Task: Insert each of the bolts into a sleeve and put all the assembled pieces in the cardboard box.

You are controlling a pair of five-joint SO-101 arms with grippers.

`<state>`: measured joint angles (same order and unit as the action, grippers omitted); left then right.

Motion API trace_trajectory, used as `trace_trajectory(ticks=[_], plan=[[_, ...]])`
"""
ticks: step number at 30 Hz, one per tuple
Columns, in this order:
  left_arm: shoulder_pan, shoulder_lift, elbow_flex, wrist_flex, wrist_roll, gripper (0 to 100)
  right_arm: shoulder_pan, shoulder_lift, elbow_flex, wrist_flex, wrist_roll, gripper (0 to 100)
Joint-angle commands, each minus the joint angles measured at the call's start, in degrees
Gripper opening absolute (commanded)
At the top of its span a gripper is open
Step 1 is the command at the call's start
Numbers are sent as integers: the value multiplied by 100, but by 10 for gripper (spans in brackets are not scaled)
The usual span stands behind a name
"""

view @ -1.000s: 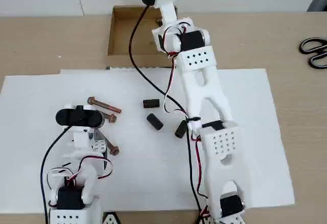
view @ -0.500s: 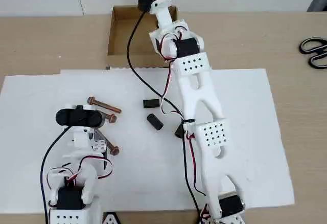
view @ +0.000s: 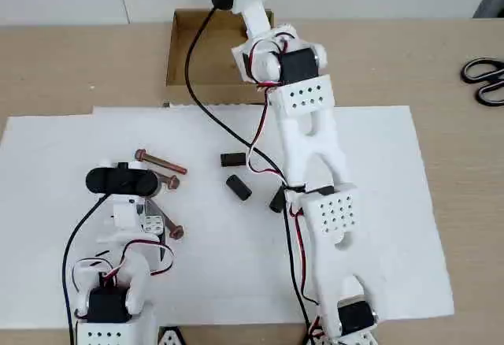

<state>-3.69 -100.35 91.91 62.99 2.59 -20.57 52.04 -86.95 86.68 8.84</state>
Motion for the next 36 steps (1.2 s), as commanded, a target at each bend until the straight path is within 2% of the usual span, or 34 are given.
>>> trace_trajectory(ticks=[1,4,7,10,14,21,29,31,36], plan=[[-35,-44,-22,-167,9,6,4,-857,-255,769,26,3],[-26,-44,-22,-167,9,6,40,-1235,-229,919,-44,3],[-18,-35,-22,-193,9,6,119,-1613,-211,971,-457,3],[-18,-35,-22,-193,9,6,136,-2062,299,1042,-571,3],[-26,-35,-22,-193,9,6,101,-3284,1741,1042,-580,3],[-35,-35,-4,-193,158,6,-13,-5473,5204,989,-563,3],[-44,-44,-4,-193,167,6,-22,-6607,7798,989,-607,4],[-44,-44,-4,-193,167,6,-4,-6721,8334,989,-976,4],[-44,-44,-4,-193,167,6,-22,-6747,9389,989,-2470,6]])
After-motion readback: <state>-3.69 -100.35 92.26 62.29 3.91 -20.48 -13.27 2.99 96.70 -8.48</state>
